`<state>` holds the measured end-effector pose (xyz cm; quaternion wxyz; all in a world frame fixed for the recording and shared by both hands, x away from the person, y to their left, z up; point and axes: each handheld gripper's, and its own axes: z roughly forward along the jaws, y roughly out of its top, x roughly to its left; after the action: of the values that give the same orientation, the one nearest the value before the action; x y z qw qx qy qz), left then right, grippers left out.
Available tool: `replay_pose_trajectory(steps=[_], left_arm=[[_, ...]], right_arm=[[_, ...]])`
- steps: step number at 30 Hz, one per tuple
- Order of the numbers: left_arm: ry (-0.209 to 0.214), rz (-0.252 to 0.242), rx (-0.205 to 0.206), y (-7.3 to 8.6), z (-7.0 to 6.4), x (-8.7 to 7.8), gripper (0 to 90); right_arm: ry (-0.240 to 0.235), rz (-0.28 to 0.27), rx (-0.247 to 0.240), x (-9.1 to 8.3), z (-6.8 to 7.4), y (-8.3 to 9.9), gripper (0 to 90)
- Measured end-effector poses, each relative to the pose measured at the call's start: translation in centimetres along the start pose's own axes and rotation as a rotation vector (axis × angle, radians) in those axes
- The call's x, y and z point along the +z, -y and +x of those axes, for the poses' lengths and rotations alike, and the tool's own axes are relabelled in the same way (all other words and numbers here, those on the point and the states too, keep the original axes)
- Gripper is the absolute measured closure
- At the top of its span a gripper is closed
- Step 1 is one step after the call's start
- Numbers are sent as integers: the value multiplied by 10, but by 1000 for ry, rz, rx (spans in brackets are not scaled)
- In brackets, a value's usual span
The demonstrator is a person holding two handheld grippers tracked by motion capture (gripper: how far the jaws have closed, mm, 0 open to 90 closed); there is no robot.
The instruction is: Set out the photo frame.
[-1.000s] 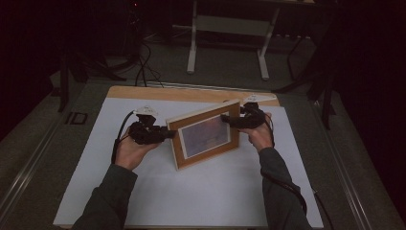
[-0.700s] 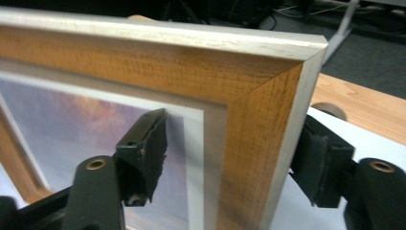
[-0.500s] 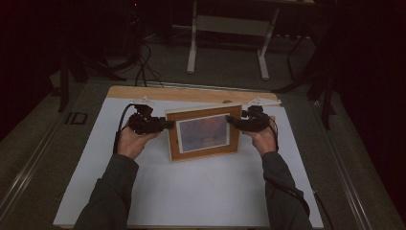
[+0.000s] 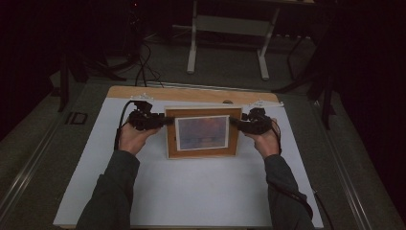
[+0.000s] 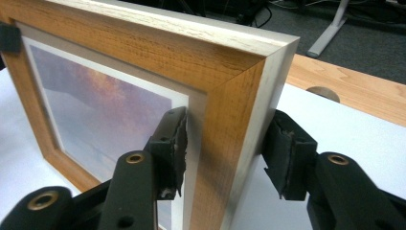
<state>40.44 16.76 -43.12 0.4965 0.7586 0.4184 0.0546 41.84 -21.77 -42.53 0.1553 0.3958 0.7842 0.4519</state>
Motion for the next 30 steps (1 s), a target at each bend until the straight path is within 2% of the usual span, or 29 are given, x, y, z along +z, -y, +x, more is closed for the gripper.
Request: replay_pose_trajectory(steps=[4,10,22,30], left_arm=[[-6,-5,3,0,2,0,659],[-14,-24,-16,0,7,-1,649],[-5,-26,-33,2,6,-3,641],[16,-23,-63,2,9,-3,633]], right_arm=[[2,-3,7,-1,1,2,544],[-9,-5,0,-2,4,3,571],[-15,-18,5,-4,7,6,579],[-20,-16,4,-4,6,6,579]])
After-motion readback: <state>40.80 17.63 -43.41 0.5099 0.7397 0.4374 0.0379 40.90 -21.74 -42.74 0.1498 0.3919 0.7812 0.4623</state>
